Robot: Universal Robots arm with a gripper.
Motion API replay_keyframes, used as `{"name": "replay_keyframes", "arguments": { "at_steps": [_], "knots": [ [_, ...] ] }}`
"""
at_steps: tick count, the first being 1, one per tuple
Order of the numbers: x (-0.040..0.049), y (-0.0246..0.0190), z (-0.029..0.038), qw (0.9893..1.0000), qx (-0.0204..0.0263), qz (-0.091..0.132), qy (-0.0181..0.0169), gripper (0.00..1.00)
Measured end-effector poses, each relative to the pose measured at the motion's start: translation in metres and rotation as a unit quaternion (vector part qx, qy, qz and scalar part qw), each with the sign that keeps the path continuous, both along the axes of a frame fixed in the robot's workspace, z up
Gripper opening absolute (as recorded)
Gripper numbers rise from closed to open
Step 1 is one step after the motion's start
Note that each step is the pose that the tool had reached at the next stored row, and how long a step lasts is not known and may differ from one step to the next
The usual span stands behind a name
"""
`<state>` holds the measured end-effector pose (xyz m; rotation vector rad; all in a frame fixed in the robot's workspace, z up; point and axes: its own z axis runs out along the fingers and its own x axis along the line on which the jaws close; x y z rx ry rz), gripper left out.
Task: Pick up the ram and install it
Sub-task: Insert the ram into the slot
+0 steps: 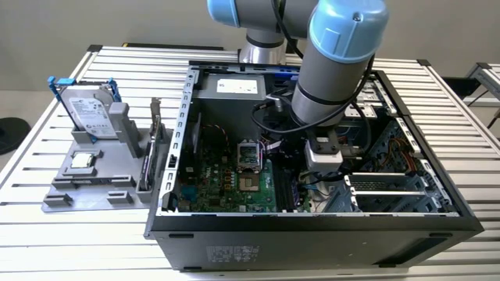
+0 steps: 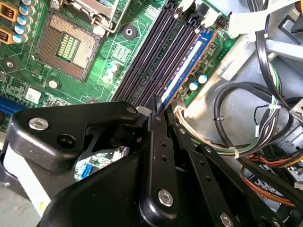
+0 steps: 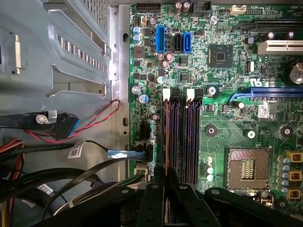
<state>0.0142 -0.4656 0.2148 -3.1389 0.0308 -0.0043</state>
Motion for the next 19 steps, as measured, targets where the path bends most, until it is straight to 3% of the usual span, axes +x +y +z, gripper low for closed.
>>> {"name": "replay_keyframes", "arguments": {
  "at_steps": [19],
  "knots": [
    [0.0, 0.0009, -0.0006, 1.0, 0.0001, 0.0, 0.0, 0.0]
  ]
}}
